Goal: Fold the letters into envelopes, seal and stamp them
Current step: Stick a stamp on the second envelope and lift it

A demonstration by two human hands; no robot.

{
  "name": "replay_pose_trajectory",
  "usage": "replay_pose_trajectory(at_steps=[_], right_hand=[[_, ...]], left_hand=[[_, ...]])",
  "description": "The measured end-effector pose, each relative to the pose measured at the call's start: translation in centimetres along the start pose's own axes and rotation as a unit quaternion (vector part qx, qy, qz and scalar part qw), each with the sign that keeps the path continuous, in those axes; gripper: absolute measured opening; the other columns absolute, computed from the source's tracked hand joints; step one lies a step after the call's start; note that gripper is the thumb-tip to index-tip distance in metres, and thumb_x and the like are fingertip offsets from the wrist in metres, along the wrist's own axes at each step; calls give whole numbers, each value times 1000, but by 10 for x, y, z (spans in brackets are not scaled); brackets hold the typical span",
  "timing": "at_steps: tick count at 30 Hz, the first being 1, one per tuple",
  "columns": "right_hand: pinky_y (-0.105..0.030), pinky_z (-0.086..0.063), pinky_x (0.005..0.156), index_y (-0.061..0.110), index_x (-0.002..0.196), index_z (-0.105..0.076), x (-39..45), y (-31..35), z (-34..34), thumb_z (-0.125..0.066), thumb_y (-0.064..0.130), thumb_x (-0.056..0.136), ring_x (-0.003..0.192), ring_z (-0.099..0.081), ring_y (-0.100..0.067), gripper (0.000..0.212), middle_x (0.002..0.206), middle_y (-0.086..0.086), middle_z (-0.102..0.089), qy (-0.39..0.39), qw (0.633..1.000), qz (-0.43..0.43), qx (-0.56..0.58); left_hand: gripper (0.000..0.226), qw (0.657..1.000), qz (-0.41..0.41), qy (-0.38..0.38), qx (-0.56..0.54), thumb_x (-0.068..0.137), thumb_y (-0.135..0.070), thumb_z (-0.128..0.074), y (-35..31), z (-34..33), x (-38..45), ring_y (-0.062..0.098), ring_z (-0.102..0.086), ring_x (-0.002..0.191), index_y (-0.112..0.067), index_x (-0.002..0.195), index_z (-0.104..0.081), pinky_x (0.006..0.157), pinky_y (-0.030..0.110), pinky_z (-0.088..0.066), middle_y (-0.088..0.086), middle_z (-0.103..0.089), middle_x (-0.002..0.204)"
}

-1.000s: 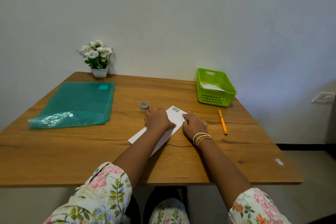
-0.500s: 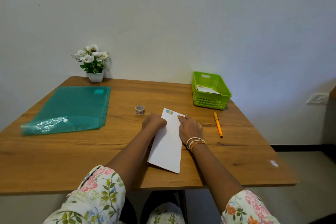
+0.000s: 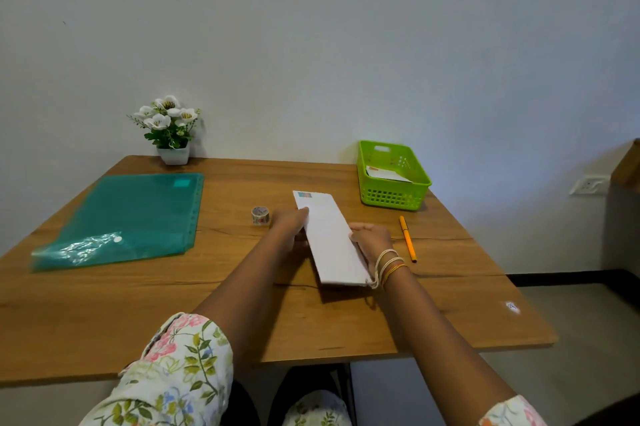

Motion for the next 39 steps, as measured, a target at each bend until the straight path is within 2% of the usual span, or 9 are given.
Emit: replay_pose_trajectory(at_steps=[5,9,14,21,24,26,30,35,39], right_hand=[[-27,-54,70,-7,107,-67,17,21,21,-52,-14,83,91,-63,-27,29,97,-12,-64,-87,993,27,76],[-32,-51,77,-7,106,-68,18,43,29,-50,-14,81,89,-60,-24,31,96,-13,-66,-120,989,55,62],[-29,-48,72,-1,113,-66,11,61,25,-53,-8,84,87,-62,-25,33,101,-11,-67,-98,992,79,27],[-21,-45,64,-2,115,-63,-4,62,19,-56,3,88,84,-53,-19,29,103,-17,-63,4,995,24,-98],[-30,-49,56,5,124,-57,-16,59,16,-53,-4,89,83,-59,-29,37,110,-22,-62,44,999,-3,-27],[-36,-52,54,8,129,-53,-17,64,23,-53,-7,88,86,-59,-34,44,117,-21,-62,33,999,3,19],[-24,-49,37,14,131,-52,-23,89,45,-55,-6,88,77,-58,-25,47,119,-14,-61,-7,999,49,24],[-41,-52,65,9,133,-51,-12,110,69,-52,-8,90,95,-58,-34,46,128,-17,-58,-49,997,48,27],[-40,-51,88,2,128,-55,26,124,83,-55,-4,90,108,-58,-35,38,129,-16,-58,-91,995,41,2]], left_hand=[[72,964,104,158,186,89,-68,-41,17,-11,-22,30,-63,75,-2,117,-53,59,34,-54,20,-61,105],[58,925,175,334,52,91,-47,-57,20,-36,-48,29,-72,67,-1,125,-46,57,33,-61,25,-68,96],[25,950,138,281,0,85,-1,-67,10,-36,-42,25,-73,68,6,108,-59,56,30,-60,21,-69,98],[18,970,-11,236,53,89,6,-59,-21,-38,-40,24,-68,78,8,107,-58,60,28,-60,20,-66,99],[29,975,-53,206,63,85,8,-63,-32,-42,-36,28,-70,77,8,114,-60,60,30,-61,23,-66,109],[30,977,-69,194,62,85,7,-64,-37,-47,-35,29,-71,78,6,114,-60,62,31,-61,22,-66,111],[32,974,-108,192,46,85,6,-65,-53,-63,-36,28,-71,76,6,117,-60,61,29,-61,21,-65,114],[35,973,-126,185,49,85,6,-66,-81,-91,-28,29,-71,77,2,119,-57,62,31,-61,20,-63,116],[23,977,-115,179,33,85,11,-63,-101,-115,-9,25,-64,66,-1,103,-55,50,27,-58,22,-61,108]])
Point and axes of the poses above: each hand's wrist, its own x-axis towards the middle knuckle, its own z-axis out of the back of the hand, y = z × x, the point moved 8 cm from there along x, towards the middle knuckle
